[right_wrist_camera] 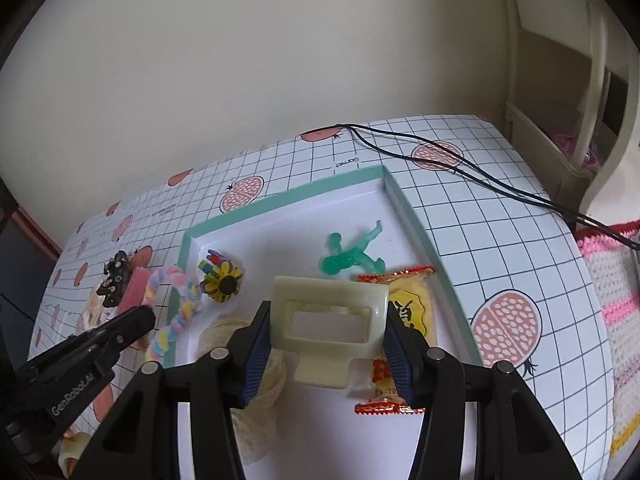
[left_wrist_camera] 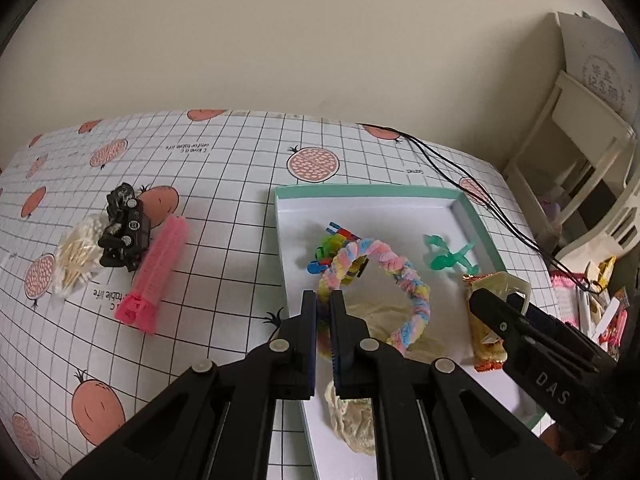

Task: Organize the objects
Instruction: 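Carry the cream clip with the right tool while the left tool carries the ring into the tray, then open the right tool over the tray while the left tool releases the rainbow ring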

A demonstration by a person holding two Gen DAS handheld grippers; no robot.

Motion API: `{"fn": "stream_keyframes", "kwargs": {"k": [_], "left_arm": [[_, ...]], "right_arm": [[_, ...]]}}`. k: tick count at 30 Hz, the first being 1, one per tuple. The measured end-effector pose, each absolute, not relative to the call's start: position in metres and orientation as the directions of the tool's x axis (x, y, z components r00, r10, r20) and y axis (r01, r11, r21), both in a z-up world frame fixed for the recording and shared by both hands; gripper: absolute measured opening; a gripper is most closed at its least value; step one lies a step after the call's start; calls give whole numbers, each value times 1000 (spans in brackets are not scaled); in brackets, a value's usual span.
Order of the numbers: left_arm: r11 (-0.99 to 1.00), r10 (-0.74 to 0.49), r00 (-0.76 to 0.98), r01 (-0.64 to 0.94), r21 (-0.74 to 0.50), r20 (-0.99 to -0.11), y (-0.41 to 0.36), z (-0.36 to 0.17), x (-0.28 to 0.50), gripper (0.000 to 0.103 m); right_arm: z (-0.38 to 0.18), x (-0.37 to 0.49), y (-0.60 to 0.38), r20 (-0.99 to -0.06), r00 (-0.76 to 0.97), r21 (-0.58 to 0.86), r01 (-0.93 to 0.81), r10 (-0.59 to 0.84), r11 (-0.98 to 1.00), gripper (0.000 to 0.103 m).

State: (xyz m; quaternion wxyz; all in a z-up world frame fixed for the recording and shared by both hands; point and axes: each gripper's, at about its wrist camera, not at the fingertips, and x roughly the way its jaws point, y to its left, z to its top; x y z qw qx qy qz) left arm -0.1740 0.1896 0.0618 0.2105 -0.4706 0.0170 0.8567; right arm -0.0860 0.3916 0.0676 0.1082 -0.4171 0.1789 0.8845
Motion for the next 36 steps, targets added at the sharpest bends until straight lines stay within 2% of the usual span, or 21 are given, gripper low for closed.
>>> {"fn": "stream_keyframes", "kwargs": {"k": [4,19,32,34,36], "left_arm": [[-914,319,-480,-384,-131,-817,195,56,-176,6],[-916,280,-410,-384,-114,-868,204,21,-176,7],[-906,290,-389,-407,-119,-874,209,18,-170,7],[-906,298,-384,-402,-132,-874,207,21,-171,8],[-907,304,-384,-397,-141,-872,204,25,-173,14]], "right_arm": [[60,-92,388,-787,-617,229,-335,29,-914,55],[36,-101,379,-834,-551,192,-329,23,-925,55],[30,-103,373,-848,-530,170,-319,27,-933,56],[33,-103,374,-844,-536,174,-320,27,-931,56],[36,-103,374,-839,-544,177,-318,27,-931,58]]}}
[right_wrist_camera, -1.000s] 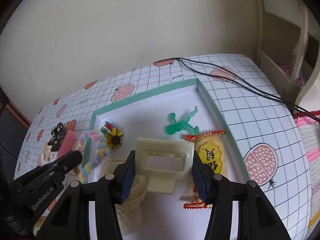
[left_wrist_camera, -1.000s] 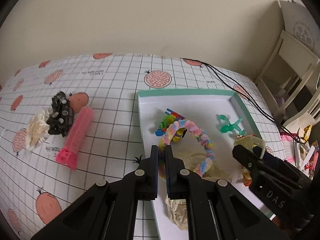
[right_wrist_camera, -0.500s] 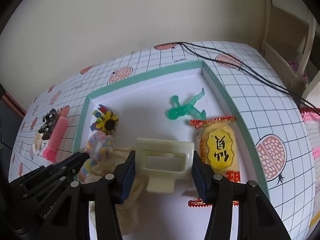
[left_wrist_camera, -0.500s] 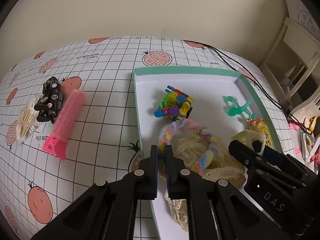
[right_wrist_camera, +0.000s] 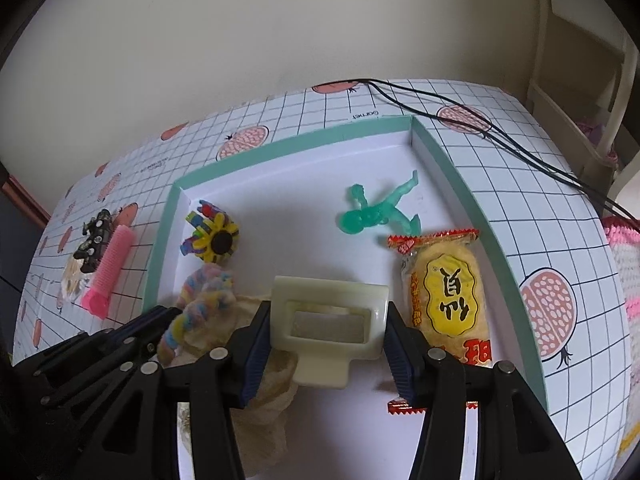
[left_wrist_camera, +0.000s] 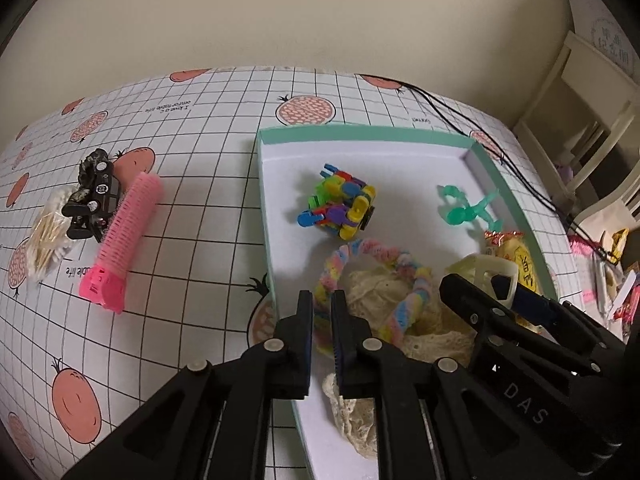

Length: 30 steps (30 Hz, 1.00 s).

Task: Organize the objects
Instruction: 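Open the right tool over the tray while the left tool releases the rainbow ring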

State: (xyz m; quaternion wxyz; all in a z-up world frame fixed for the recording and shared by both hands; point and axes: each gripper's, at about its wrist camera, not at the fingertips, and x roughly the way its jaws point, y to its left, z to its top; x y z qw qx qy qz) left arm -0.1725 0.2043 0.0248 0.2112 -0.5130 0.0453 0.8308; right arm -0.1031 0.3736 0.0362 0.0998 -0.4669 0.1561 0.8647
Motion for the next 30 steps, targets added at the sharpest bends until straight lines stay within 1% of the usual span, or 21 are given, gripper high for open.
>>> {"fn": "stream_keyframes", "kwargs": {"k": [1,2,6,16,18,19,20,21,23,25,27,28,30], "left_arm": [[-906,310,-384,-396,-149,-870,203,27,-173,17],[-905,314,-383,-397,-152,-869,202,29,-173,24],[-903,326,-400,-401,-156,-856,199,40,-172,31],[-911,334,-438,-379,-166,-835,187,57,-175,33],[-917,325,-442,-365,-163,-836,183,56,-177,40],[-921,318,-445,-355,-161,-837,181,55,-178,42],[-924,313,-445,-347,-161,-839,179,54,-178,45],[-927,308,-445,-339,-160,-841,177,52,-179,52],[-934,295,-450,-321,-155,-843,172,50,-180,59],[-940,283,-456,-307,-150,-844,169,49,-181,60],[-947,269,-465,-286,-145,-843,164,48,-182,73],[-950,264,-471,-279,-142,-842,162,47,-183,75],[-955,252,-482,-264,-136,-839,157,47,-184,84]], "right_arm": [[38,-103,374,-835,-550,182,-315,23,-932,59],[41,-103,374,-831,-556,187,-313,20,-931,61],[46,-102,372,-823,-568,189,-309,21,-932,62],[59,-101,372,-799,-600,199,-314,32,-928,62],[59,-102,370,-799,-601,197,-310,31,-930,62],[59,-102,370,-797,-603,198,-308,30,-931,63],[59,-102,370,-796,-605,201,-305,26,-931,70],[59,-102,369,-794,-608,203,-304,26,-931,76],[59,-102,367,-792,-610,201,-301,26,-932,77],[58,-103,365,-795,-606,201,-298,23,-933,79],[57,-104,363,-796,-605,194,-295,25,-936,82],[57,-104,362,-795,-606,192,-294,27,-936,82],[58,-104,362,-793,-609,192,-292,28,-937,84]]}}
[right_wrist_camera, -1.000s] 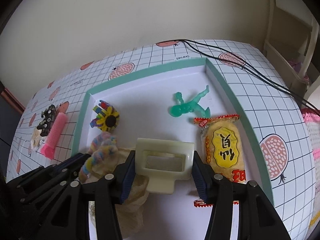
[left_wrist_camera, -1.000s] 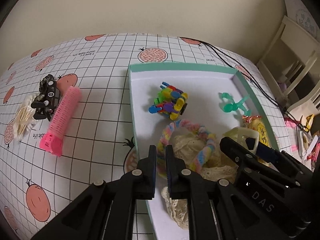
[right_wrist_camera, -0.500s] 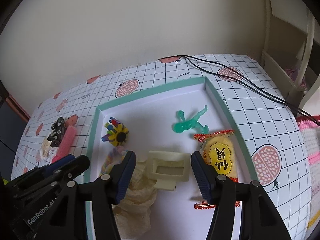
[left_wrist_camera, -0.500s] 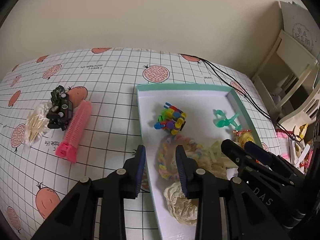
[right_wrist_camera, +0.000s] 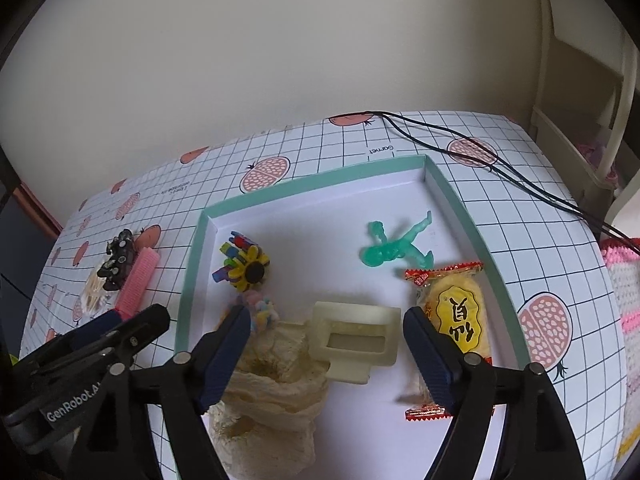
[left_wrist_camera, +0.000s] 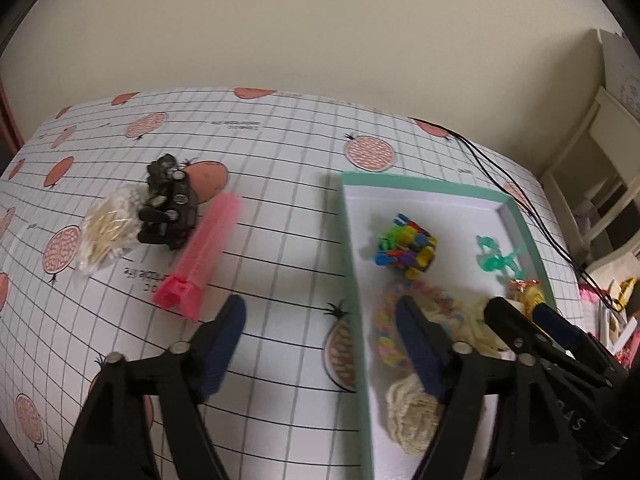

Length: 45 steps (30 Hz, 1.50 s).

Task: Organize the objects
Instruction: 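Open the right tool over the tray while the left tool releases the rainbow ring, then withdraw both tools from the tray toward the pink hair roller and cotton swab bag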

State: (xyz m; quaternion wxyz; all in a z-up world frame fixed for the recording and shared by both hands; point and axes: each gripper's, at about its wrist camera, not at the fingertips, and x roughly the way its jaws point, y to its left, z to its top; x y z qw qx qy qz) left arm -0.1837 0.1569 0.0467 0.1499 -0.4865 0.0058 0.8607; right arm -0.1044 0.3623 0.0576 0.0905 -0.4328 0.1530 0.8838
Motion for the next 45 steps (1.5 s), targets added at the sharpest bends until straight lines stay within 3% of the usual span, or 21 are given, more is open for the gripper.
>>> {"fn": "stream_keyframes", "kwargs": {"k": [3,6,9,21,34,40,45], "left_arm": [[-959,244,-495,-252,-131,-834,152,47,-185,86],[-965,219,-518,-239,-106,-827,148,48,-184,96],[-967,216,-525,-234,-104,-823,144,48,-185,97],[-971,164,-601,-237,-22,-782,144,55,-181,97],[-970,173,-606,-241,-29,-777,141,58,-181,97],[-970,202,-589,-232,-76,-782,131,64,-187,97],[-965,260,-557,-182,-189,-789,100,80,-202,97]], "right_arm": [[57,-104,363,-792,-610,193,-297,30,-935,96],[56,-104,363,-792,-610,197,-298,28,-934,97],[57,-103,363,-789,-614,195,-299,32,-934,102],[58,-104,361,-780,-625,198,-297,34,-934,103],[60,-104,356,-774,-632,194,-294,38,-936,103],[74,-107,350,-754,-656,212,-290,33,-933,103],[99,-112,336,-715,-699,236,-259,13,-936,103]]}}
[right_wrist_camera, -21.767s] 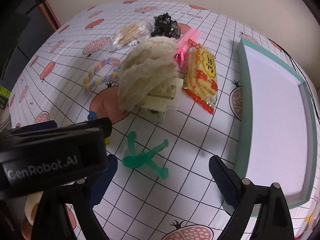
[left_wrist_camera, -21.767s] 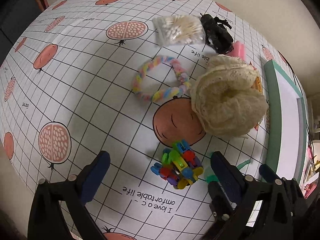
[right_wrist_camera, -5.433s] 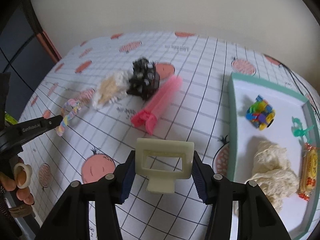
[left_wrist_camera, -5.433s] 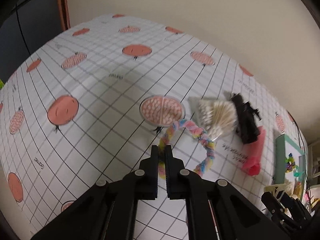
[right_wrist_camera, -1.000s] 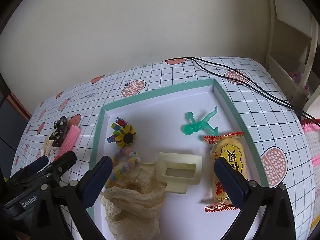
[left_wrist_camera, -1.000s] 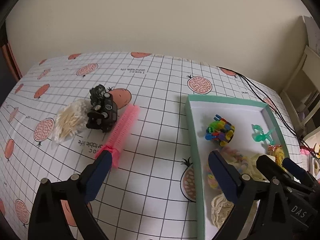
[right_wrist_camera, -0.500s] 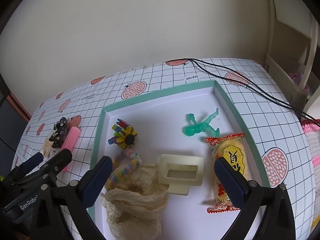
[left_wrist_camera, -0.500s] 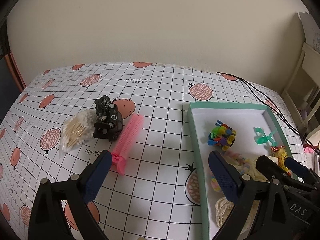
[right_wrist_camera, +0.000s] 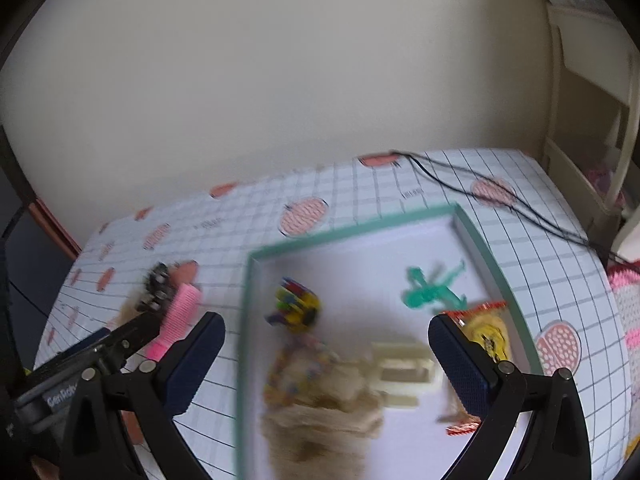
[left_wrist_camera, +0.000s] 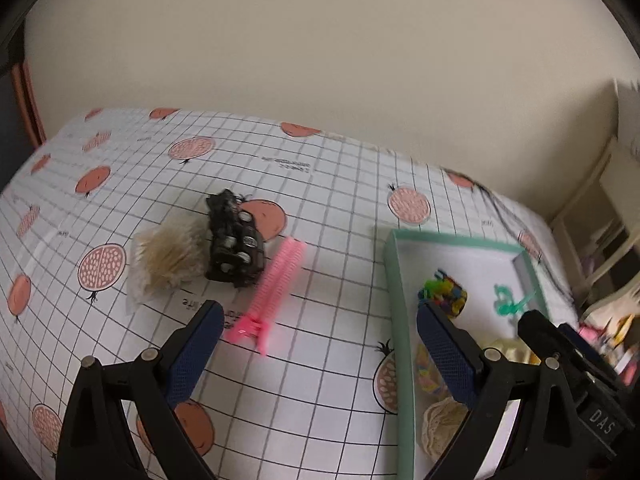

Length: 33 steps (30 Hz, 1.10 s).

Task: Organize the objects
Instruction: 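Withdraw both tools from the tray toward the pink hair roller and cotton swab bag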

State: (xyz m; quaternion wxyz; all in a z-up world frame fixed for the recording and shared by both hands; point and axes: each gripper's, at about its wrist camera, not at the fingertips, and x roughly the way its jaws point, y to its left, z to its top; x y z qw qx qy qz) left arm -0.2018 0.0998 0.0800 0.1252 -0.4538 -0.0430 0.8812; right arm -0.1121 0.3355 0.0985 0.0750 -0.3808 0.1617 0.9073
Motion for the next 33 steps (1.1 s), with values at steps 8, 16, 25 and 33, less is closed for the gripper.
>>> {"fn": "stream_keyframes", "kwargs": {"k": [8,16,25,33], "left_arm": [[-967,245,-563,-83,-240,-789,42,99,-221,97],[-960,219,-561,22,-278,-799,-1,90,-245,97],[-958,205,-535,63,-281,-820,-19,62,-269,97],[-954,217,-503,72,-291,-837,-22,36,-287,97]], "right_arm": [[127,-130,291,-700,-713,237,-178,-41,-955,103],[124,-162,233,-715,-689,237,-78,-119,-968,103],[81,-194,199,-770,-617,233,-39,-160,-972,99],[54,-205,183,-804,-570,214,-14,-168,-977,92]]}}
